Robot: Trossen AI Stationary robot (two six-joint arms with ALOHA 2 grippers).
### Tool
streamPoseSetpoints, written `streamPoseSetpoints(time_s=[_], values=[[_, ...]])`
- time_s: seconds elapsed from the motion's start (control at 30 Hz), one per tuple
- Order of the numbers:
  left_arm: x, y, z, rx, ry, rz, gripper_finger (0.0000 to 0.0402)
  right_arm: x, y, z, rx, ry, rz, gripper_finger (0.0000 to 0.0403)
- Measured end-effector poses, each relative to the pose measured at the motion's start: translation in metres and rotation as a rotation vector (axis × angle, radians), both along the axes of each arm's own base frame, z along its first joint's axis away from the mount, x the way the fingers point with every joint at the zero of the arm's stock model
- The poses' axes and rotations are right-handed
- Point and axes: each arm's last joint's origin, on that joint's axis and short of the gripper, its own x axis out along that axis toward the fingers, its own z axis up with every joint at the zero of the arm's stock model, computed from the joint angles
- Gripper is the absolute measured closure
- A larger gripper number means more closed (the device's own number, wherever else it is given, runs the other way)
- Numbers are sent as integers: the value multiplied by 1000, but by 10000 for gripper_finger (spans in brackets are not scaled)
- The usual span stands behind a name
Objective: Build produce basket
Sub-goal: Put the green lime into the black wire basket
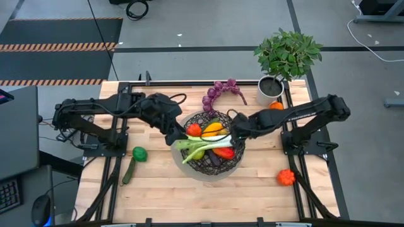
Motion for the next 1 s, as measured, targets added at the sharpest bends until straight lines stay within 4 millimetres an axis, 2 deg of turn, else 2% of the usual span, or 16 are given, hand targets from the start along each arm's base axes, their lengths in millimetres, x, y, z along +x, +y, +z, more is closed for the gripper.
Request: streamPoseSetpoints(time_s=[0.17, 0.37, 0.53, 0.7, 0.8, 0.9, 1.0], values=[[0, 1, 0, -2, 4, 44, 191, -2, -11, 5, 23, -18, -13, 56], [-2, 1, -2, -1, 33, 49, 195, 3, -5, 10, 96, -100, 69, 57], [-23, 0, -21, 52, 327, 139, 203, 3, -6, 10, 99, -98, 40, 57], [-48, -7, -32, 93, 605, 309, 204, 0, -8, 13, 99, -114, 20, 57], [-57, -14, -33, 108, 672, 413, 200, -1, -9, 16, 79, -125, 21, 57], [-59, -24, -34, 114, 676, 423, 193, -2, -10, 17, 64, -122, 49, 57], [-62, -33, -44, 72, 720, 474, 181, -2, -9, 17, 48, -109, 100, 57]])
